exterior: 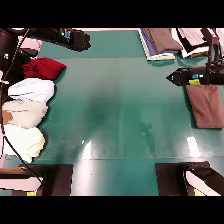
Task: Fold the shirts.
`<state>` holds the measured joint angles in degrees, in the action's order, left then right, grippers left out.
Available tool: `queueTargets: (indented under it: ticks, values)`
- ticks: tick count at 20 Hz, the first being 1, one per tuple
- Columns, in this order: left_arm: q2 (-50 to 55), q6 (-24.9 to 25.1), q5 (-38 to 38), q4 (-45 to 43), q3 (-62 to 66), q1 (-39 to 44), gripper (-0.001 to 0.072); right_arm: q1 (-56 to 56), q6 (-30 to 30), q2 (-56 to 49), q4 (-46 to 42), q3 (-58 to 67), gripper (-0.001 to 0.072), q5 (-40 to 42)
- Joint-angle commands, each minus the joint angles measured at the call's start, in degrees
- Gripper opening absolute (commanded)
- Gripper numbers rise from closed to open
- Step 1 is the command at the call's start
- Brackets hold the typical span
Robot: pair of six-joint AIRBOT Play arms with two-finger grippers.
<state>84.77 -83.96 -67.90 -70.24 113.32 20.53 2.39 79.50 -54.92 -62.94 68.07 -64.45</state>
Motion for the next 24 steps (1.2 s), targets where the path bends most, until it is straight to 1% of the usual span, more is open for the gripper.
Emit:
queueTargets:
  ticks: [1, 12, 14, 15, 16, 17, 18, 19, 20, 22, 24]
  values:
    - [0.0, 0.0, 0.0, 0.0, 0.0, -0.1, 0.003, 0.1, 0.0, 0.0, 0.1, 0.0, 0.0016, 0.0]
    - [0.0, 0.0, 0.1, 0.4, 0.0, 0.0, 0.003, 0.1, 0.0, 0.0, 0.0, 0.0, 0.0017, -0.1]
    - [0.0, 0.3, 2.7, 1.0, 0.0, 0.0, 0.003, 0.1, 0.0, 0.0, 0.0, 0.0, 0.0017, -0.1]
    - [0.0, 1.9, 4.8, 0.1, 0.0, -0.1, 0.0036, 0.1, 0.0, 0.0, 0.0, 0.0, 0.0016, -0.1]
    - [0.0, 3.0, 6.7, -3.5, 0.0, -0.2, 0.0331, 0.1, 0.0, 0.0, 0.0, 0.0, 0.0016, -0.1]
    - [0.1, 0.6, 8.7, -9.3, 0.0, -0.6, 0.0649, 0.1, 0.0, 0.0, 0.0, 0.0, 0.0017, -0.1]
    - [0.5, -3.5, 9.9, -16.3, 0.0, -1.5, 0.067, 0.1, 0.0, 0.0, 0.0, 0.0, 0.0016, -0.1]
    - [1.3, -6.4, 10.1, -21.3, 0.0, -3.0, 0.0669, 0.1, 0.0, 0.0, 0.0, 0.0, 0.0016, -0.1]
    - [2.4, -8.6, 9.7, -24.3, 0.0, -5.4, 0.0669, 0.1, 0.0, 0.0, 0.0, 0.0, 0.0016, -0.1]
    - [5.4, -10.6, 8.1, -25.0, 0.0, -10.8, 0.067, 0.1, 0.0, 0.0, 0.0, 0.0, 0.0016, -0.1]
    - [9.4, -10.8, 6.3, -24.9, 0.0, -15.8, 0.0669, 0.1, 0.0, 0.0, 0.0, 0.0, 0.0016, -0.1]
